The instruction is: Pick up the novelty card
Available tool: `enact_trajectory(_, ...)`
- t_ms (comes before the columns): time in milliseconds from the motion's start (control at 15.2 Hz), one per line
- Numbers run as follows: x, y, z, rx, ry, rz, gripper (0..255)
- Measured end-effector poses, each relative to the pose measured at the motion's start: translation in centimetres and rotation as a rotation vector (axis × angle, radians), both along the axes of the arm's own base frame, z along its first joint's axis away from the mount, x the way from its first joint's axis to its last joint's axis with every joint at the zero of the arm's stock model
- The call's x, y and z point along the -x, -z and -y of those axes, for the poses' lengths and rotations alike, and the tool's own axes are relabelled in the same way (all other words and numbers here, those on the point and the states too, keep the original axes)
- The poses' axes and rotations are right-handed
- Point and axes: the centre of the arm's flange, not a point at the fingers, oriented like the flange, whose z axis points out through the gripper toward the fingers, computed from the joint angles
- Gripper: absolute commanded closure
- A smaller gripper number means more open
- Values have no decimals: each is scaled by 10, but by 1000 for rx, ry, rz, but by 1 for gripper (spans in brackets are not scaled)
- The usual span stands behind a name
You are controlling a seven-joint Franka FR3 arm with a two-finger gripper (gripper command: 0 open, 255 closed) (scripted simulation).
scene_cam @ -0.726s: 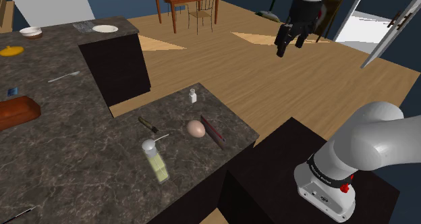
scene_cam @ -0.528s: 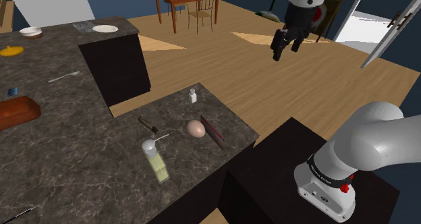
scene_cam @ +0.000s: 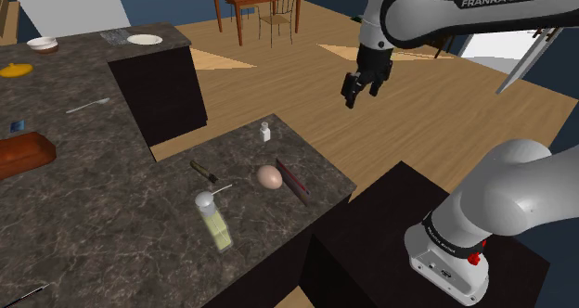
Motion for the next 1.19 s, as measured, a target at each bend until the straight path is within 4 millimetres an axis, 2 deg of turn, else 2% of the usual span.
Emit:
enact_trajectory(198, -10, 38, -14, -10, -6, -5, 0)
enact_trajectory(792, -60, 131, -54, -42, -24, -17, 0)
enact_trajectory(858, -66, 144, -63, -46, -27, -19, 0)
enact_trajectory(1188, -93, 201, -84, -63, -37, -26, 0)
